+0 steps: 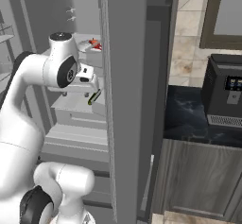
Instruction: Transport the fish from the fridge to the microwave and turn on the microwave.
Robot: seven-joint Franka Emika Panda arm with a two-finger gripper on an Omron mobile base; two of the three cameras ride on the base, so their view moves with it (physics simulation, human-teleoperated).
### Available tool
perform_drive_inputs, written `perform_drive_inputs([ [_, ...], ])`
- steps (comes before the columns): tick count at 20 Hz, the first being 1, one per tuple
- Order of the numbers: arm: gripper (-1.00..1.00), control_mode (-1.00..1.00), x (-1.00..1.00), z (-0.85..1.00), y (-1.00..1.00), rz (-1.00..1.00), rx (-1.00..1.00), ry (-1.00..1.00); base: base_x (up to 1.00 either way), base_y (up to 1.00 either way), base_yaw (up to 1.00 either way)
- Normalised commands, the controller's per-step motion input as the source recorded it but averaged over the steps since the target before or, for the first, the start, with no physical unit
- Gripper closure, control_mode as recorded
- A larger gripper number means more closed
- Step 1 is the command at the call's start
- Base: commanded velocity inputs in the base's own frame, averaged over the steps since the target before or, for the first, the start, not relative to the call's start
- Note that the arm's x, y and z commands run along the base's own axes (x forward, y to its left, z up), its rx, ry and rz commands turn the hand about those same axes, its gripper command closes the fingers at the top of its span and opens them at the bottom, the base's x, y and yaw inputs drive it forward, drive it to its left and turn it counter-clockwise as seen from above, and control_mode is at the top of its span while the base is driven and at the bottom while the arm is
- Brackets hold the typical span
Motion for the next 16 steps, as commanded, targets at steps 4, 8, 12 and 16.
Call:
perform_drive_inputs([
  [4, -1.00, -1.00, -0.09, 0.18, 0.00, 0.19, 0.04, -0.27, 0.00, 0.00, 0.00],
  [8, -1.00, -1.00, 0.00, 0.43, 0.00, 0.10, 0.00, -0.22, 0.00, 0.00, 0.00],
  [12, -1.00, -1.00, 0.01, 0.65, 0.12, 0.01, 0.00, -0.18, 0.00, 0.00, 0.00],
  [16, -1.00, -1.00, 0.06, 0.57, 0.27, 0.00, 0.00, -0.19, 0.00, 0.00, 0.00],
])
